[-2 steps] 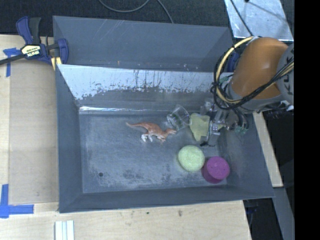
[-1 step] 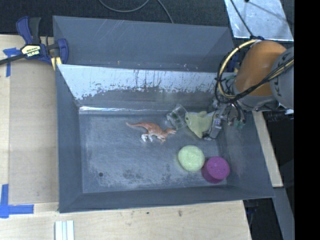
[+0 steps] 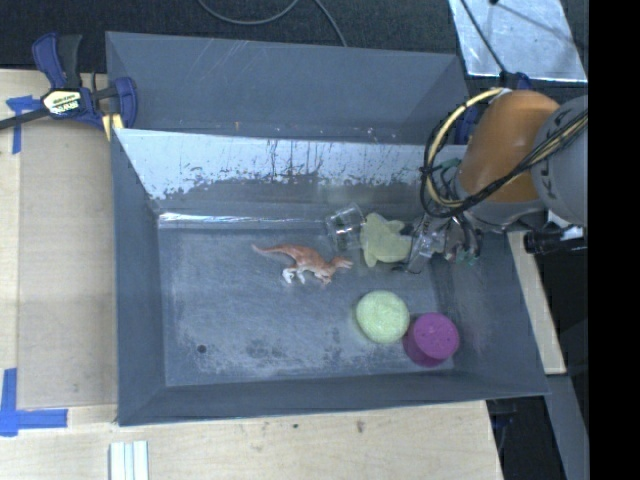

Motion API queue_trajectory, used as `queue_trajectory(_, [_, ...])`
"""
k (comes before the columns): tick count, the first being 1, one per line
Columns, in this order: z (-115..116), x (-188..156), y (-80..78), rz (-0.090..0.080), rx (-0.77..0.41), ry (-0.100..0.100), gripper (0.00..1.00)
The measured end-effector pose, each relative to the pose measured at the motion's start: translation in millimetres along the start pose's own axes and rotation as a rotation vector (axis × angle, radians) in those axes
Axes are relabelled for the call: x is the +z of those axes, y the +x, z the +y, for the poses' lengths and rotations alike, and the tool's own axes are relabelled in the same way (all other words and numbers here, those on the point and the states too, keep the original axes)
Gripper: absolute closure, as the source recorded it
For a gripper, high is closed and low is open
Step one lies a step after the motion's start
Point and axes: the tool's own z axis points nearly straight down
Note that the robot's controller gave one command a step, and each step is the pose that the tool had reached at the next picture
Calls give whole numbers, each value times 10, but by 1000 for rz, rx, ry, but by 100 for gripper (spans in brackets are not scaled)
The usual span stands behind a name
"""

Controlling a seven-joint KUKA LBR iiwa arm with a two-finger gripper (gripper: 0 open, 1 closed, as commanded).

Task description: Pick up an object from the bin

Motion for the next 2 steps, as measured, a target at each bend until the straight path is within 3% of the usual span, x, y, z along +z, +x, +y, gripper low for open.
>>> queue_trajectory(2, [0, -1, -1, 0, -1, 0, 100])
